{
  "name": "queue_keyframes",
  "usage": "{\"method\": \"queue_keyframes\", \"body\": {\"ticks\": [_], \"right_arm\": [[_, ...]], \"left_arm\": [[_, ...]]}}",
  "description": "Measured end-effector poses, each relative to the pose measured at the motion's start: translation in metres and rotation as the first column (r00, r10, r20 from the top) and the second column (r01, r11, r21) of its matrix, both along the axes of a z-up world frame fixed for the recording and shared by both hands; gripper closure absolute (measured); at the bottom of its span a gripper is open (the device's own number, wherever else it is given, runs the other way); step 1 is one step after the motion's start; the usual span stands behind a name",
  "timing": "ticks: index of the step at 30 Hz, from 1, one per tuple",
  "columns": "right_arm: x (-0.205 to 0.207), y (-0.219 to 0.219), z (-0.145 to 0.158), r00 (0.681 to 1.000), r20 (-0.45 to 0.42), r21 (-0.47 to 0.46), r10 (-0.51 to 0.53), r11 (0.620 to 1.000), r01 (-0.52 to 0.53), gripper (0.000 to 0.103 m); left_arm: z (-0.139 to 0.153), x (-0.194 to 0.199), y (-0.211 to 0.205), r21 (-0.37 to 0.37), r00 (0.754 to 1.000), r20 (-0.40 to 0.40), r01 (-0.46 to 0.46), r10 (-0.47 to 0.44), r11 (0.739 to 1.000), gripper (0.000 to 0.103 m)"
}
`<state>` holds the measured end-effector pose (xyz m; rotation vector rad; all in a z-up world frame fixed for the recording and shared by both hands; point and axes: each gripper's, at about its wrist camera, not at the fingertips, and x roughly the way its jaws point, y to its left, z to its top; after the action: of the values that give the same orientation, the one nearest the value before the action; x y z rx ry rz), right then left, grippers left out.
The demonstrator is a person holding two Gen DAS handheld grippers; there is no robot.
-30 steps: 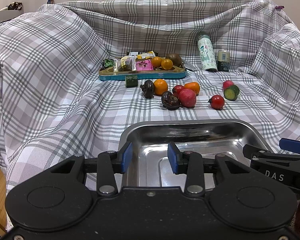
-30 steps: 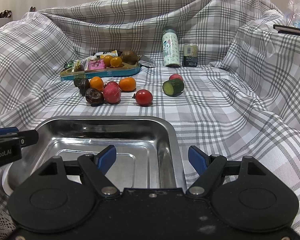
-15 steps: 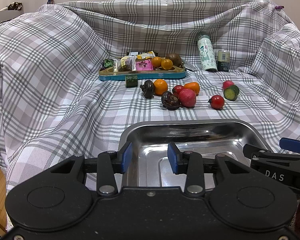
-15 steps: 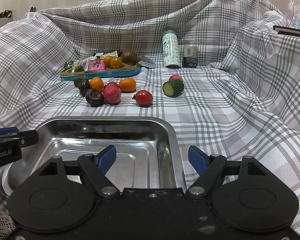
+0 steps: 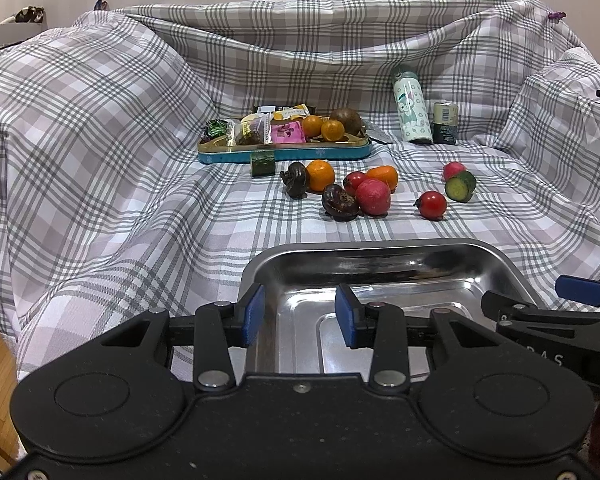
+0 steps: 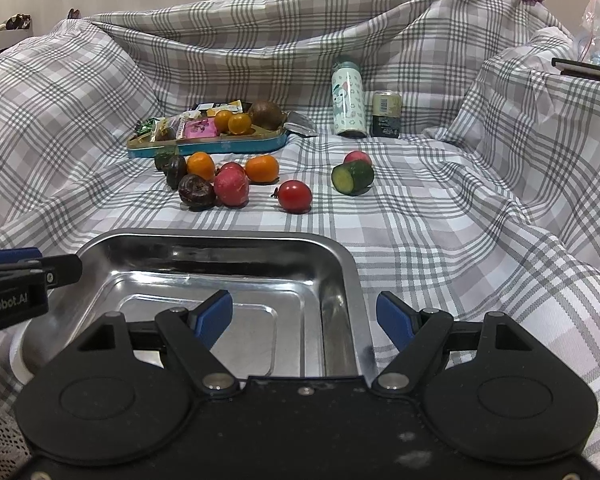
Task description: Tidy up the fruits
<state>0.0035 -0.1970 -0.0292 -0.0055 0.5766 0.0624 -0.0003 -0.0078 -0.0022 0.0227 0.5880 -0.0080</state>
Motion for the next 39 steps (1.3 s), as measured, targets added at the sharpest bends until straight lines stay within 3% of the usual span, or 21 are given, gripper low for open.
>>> {"method": "queue_keyframes", "body": {"ticks": [9, 17, 22, 29, 39], "right_arm": [[0.0, 0.001, -0.001, 1.0, -0.019, -0.001, 0.022, 1.0, -0.022, 0.022], [0.012, 0.002, 0.011, 0.997, -0.029, 0.01, 0.073, 0.997, -0.072, 0.023], [0.042, 0.002, 0.024, 0.996, -0.032, 0.015, 0.087, 0.996, -0.086, 0.023], [0.096, 0.0, 0.035, 0.996, -0.048, 0.023, 0.079, 0.997, -0.078, 0.024], [0.154, 0.008, 0.029, 0.992, -0.044, -0.051, 0.114, 0.992, -0.116, 0.031]], "left_arm": [[0.004, -0.001, 0.001, -0.018, 1.0, -0.024, 0.01, -0.011, 1.0, 0.056], [0.011, 0.017, 0.009, -0.044, 0.996, -0.08, -0.039, 0.035, 0.998, 0.056], [0.025, 0.043, 0.006, -0.005, 0.996, -0.083, -0.03, 0.03, 1.0, 0.056], [0.038, 0.091, -0.006, 0.019, 0.996, -0.071, 0.051, -0.05, 0.998, 0.056], [0.018, 0.153, -0.012, 0.005, 0.987, -0.13, 0.093, -0.092, 0.996, 0.056]]}}
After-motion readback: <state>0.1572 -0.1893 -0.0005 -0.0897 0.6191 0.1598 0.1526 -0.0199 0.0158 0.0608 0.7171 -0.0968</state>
